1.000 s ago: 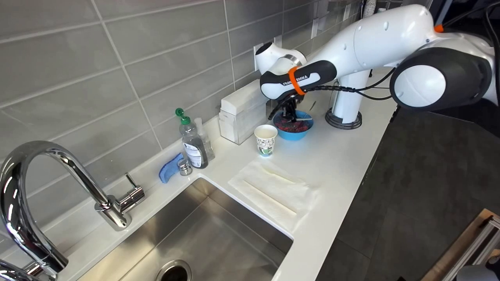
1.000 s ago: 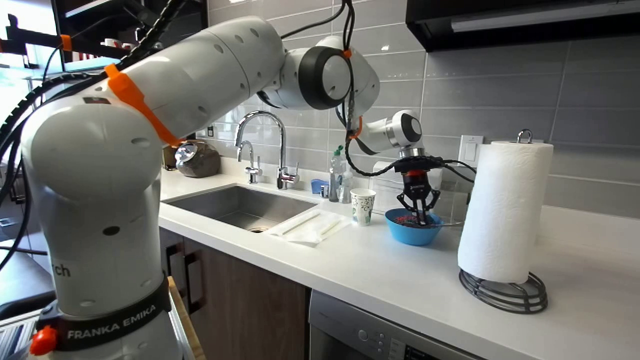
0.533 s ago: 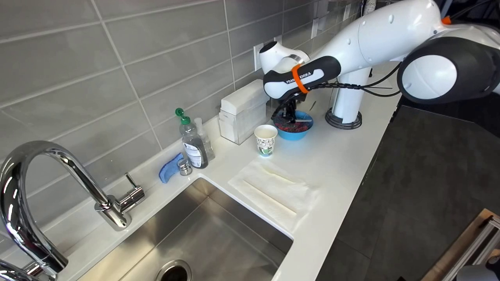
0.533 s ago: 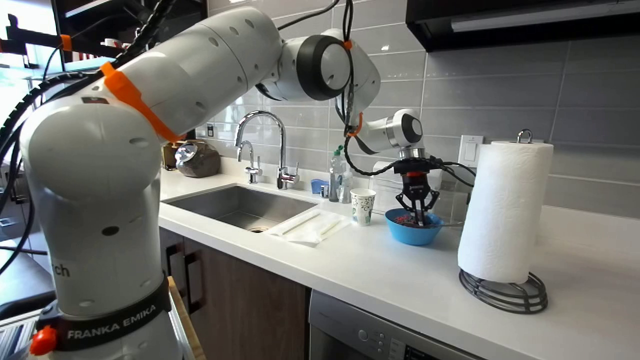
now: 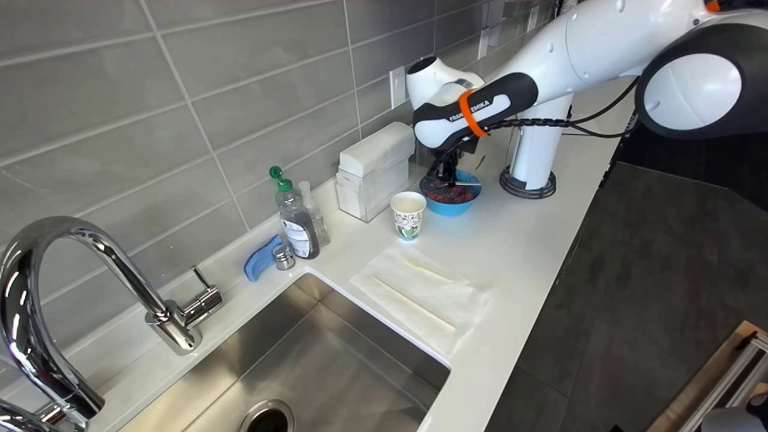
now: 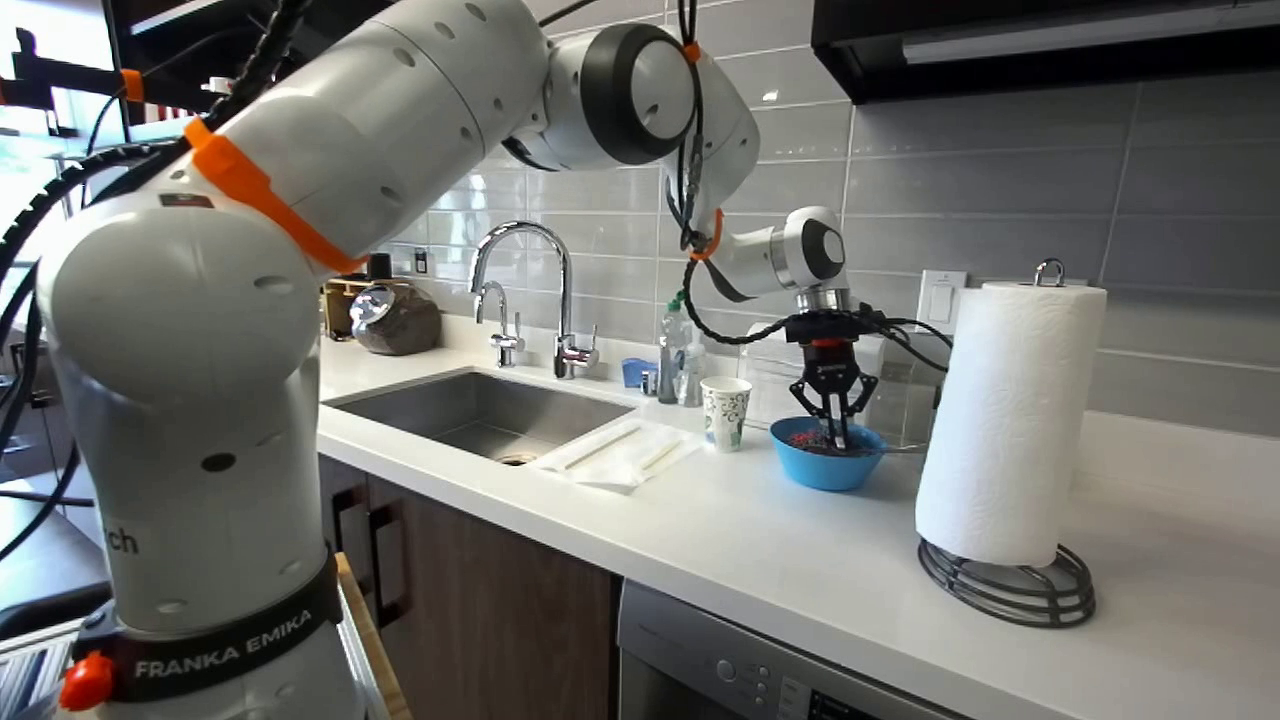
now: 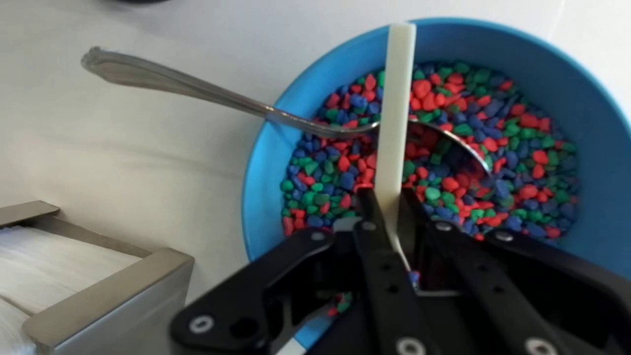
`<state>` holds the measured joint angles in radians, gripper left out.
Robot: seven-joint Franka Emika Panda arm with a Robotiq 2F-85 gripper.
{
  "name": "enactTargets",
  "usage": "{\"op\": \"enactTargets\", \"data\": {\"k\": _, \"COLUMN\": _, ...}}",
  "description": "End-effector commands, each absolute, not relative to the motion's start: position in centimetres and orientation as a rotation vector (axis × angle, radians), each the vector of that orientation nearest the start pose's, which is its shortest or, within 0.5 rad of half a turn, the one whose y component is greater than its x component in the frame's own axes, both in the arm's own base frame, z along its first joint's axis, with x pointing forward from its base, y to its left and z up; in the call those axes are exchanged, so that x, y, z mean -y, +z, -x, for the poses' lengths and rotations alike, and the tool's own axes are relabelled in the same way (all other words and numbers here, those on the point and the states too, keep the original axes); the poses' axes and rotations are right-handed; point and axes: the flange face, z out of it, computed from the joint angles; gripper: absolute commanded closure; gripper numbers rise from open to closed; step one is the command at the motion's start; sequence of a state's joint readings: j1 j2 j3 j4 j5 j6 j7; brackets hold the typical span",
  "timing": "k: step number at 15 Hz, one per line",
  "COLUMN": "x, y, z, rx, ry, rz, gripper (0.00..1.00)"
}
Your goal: Use the white spoon to put the contents from the bowl into the cup on the left then put the spoon in the bowl.
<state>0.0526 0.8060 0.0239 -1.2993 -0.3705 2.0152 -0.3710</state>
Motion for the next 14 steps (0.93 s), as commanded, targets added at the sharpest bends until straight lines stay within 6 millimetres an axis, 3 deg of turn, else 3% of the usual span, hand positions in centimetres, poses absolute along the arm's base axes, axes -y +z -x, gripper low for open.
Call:
{"op": "enactTargets", "data": {"k": 1, "x": -2.8, "y": 26.5, "z": -71.6, "rx": 1.032, "ry": 0.234, "rz": 3.229, "gripper": 0.96}}
{"op": "enactTargets", "data": {"k": 8, "x": -2.9, "y": 27.4, "z": -70.0, "rx": 1.017, "ry": 0.160, "rz": 3.204, "gripper": 0.96}}
{"op": "enactTargets", "data": {"k": 14, "x": -4.7, "y": 29.5, "z": -69.1, "rx": 1.024, "ry": 0.124, "rz": 3.199, "gripper": 0.96}}
